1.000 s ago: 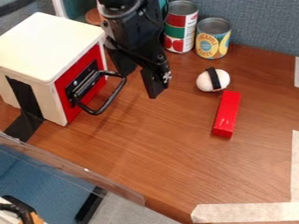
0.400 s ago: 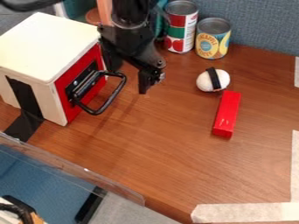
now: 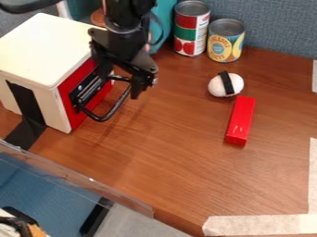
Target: Open the drawer
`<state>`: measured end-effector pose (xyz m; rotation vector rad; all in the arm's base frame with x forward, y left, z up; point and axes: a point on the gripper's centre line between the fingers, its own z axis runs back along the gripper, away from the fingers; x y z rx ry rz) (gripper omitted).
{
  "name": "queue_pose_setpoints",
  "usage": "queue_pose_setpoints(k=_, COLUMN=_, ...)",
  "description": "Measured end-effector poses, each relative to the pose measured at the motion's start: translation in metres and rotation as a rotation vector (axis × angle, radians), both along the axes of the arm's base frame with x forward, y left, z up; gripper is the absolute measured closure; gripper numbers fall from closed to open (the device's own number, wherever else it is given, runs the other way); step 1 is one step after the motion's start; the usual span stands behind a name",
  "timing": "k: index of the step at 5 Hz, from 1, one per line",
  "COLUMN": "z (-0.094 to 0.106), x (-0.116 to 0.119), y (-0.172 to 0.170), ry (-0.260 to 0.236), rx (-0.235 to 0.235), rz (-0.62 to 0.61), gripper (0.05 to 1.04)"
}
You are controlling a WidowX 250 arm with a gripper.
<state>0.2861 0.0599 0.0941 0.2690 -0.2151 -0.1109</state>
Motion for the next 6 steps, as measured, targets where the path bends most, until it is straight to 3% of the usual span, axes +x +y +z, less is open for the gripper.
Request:
queue_pose_setpoints(k=3, z=-0.029, x=-0.017, y=0.024, ry=0.075, rx=0.046, rz=0.038, gripper=0.084)
queue_pose_setpoints(k=6, z=-0.074, x=-0.001, y=0.024, ry=0.159, rx=0.068, rz=0.067, gripper=0.127)
